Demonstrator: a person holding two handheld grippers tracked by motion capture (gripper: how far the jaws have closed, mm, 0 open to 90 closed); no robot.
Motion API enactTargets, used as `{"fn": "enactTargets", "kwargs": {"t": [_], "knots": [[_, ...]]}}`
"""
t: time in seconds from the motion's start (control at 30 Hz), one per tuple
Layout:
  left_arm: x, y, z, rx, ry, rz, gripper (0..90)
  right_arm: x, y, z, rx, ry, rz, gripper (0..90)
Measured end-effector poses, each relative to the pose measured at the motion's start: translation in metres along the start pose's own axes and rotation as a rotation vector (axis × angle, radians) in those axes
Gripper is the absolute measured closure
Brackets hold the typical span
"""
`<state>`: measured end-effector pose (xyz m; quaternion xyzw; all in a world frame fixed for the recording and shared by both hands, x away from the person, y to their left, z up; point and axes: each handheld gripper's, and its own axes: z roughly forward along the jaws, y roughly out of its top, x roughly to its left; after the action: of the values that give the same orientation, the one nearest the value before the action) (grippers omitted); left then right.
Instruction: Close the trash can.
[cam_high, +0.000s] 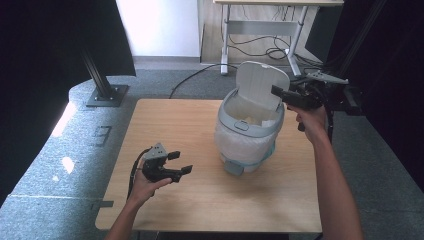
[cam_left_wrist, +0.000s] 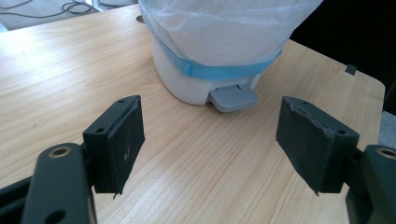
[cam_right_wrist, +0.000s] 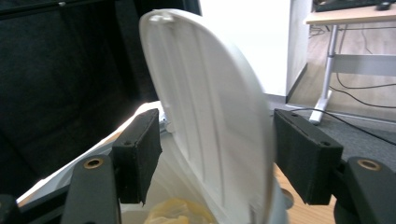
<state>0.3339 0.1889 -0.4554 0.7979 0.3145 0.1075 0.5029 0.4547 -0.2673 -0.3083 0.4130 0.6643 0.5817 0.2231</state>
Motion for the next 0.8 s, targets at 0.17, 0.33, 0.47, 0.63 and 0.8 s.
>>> {"fn": "enactTargets", "kwargs": {"t": [0.17, 0.33, 0.47, 0.63, 0.8], "knots": [[0.001, 0.0, -0.002, -0.003, -0.003, -0.003, 23.2, 0.004, 0.001, 0.003, 0.002, 0.011, -0.01, 32.3], [0.002, 0.0, -0.002, -0.001, 0.001, -0.011, 24.1, 0.005, 0.0, -0.001, 0.002, 0.057, -0.005, 32.8], [0.002, -0.001, -0.002, 0.004, 0.001, -0.016, 23.7, 0.013, -0.005, -0.005, 0.003, 0.085, -0.014, 30.5], [0.003, -0.001, -0.002, 0.005, 0.002, -0.02, 23.5, 0.024, -0.014, -0.011, 0.008, 0.107, -0.008, 19.0], [0.004, -0.003, -0.002, 0.004, -0.003, -0.032, 23.5, 0.035, -0.023, -0.017, 0.024, 0.132, -0.04, 17.2]]}}
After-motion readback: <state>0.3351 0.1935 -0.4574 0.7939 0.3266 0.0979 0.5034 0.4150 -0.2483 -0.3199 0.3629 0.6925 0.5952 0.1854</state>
